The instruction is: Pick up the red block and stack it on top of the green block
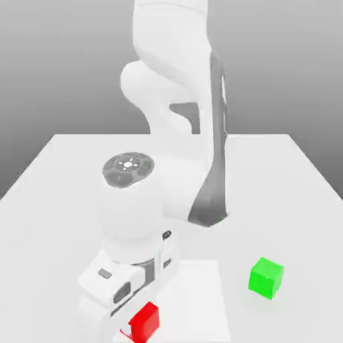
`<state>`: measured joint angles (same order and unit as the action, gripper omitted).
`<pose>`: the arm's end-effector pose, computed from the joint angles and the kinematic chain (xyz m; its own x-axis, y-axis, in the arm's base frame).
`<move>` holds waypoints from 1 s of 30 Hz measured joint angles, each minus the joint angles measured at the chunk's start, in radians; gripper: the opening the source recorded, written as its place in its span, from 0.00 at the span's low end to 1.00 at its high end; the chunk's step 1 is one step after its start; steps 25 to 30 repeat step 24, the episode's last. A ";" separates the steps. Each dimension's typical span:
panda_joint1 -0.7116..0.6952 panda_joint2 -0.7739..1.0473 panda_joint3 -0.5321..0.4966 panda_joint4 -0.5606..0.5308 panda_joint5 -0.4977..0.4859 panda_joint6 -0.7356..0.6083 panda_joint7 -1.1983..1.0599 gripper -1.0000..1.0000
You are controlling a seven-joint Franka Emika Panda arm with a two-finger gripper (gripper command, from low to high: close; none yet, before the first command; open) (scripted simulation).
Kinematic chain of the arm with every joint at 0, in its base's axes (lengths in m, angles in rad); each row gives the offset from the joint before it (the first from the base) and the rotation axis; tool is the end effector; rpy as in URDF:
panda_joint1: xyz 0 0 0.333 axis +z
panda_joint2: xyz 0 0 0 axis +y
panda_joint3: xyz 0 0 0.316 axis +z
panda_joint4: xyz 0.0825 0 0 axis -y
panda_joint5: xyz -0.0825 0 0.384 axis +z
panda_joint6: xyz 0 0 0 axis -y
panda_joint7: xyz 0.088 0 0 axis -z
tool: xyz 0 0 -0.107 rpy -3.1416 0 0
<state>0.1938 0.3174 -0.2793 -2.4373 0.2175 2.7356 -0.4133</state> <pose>0.4824 -0.0564 0.1808 0.9901 0.1404 0.0008 0.1404 -0.9901 0.0010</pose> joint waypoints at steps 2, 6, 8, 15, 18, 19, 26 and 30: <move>0.014 -0.066 -0.018 -0.014 -0.047 -0.051 0.037 0.00; 0.113 -0.149 0.034 -0.079 -0.083 -0.079 0.143 0.00; 0.159 -0.190 0.075 -0.115 -0.103 -0.084 0.204 0.00; 0.398 -0.336 0.186 -0.240 -0.208 -0.082 0.433 0.00; 0.443 -0.268 0.159 -0.249 -0.196 -0.003 0.439 0.00; 0.434 -0.235 0.157 -0.248 -0.184 0.030 0.432 0.00; 0.422 -0.170 0.165 -0.246 -0.161 0.091 0.416 1.00; 0.422 -0.170 0.165 -0.246 -0.161 0.091 0.416 1.00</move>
